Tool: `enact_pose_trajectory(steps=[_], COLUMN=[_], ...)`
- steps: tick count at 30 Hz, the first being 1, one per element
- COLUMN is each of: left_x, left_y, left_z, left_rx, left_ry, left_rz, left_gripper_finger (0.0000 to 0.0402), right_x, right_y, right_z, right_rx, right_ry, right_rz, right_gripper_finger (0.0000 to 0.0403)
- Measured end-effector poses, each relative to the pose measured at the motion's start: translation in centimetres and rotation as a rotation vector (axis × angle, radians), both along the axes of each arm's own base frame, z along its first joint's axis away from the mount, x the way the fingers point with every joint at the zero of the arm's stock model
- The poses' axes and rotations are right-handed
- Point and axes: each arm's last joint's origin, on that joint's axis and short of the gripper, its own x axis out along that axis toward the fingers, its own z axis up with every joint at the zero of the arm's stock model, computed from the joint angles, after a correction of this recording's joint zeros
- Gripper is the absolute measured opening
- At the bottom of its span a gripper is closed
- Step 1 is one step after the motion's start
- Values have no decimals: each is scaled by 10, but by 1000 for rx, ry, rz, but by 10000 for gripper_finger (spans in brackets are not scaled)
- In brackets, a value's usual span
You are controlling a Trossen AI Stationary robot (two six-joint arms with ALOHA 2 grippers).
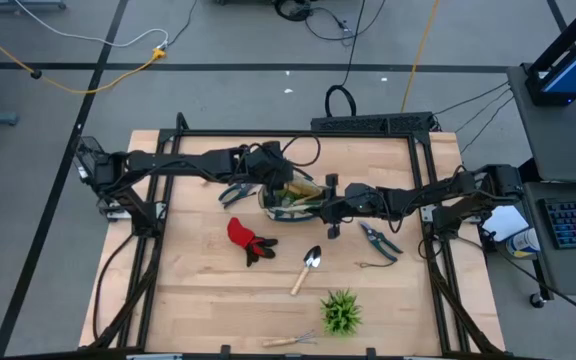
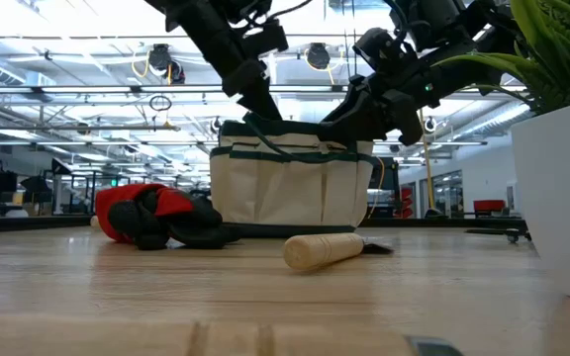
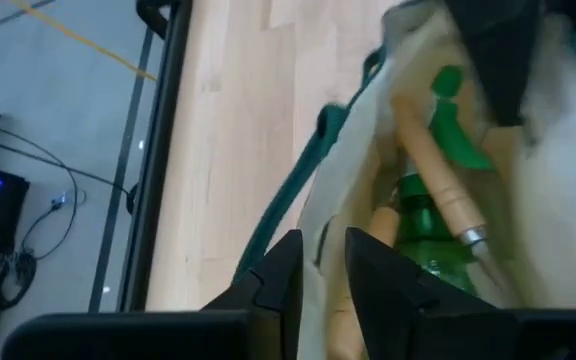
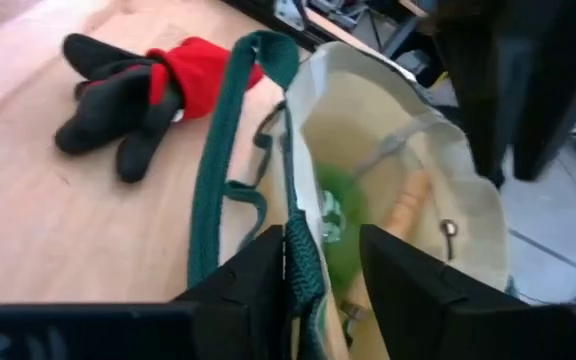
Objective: Pick & Place Garden tools in Gardening bag
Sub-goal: Put the left brown trowel into the gardening bag, then put the brown trowel into the gardening bag
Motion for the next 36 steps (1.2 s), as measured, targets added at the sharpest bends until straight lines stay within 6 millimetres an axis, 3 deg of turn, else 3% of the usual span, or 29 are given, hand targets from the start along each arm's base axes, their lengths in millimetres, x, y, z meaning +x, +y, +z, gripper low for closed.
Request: enact_pose_trajectory(steps=[8, 18, 27, 36], left_x=[-14, -46, -57, -60], left_y=[-17, -32, -34, -35], left_z=[26, 59, 52, 46], left_rx=[43, 17, -42, -81], left_ry=[-53, -118, -28, 25], left_rz=[9, 133, 200, 253], left_gripper_finger=[85, 86, 86, 86], right_x=[-1, -6, -7, -10], right_y=[8, 38, 57, 62], right_z=[2, 12, 7, 3], right_rx=[-1, 15, 38, 103], right_ry=[-6, -32, -3, 41], right_rz=[30, 133, 191, 178], right_gripper_finger=[147, 146, 153, 187])
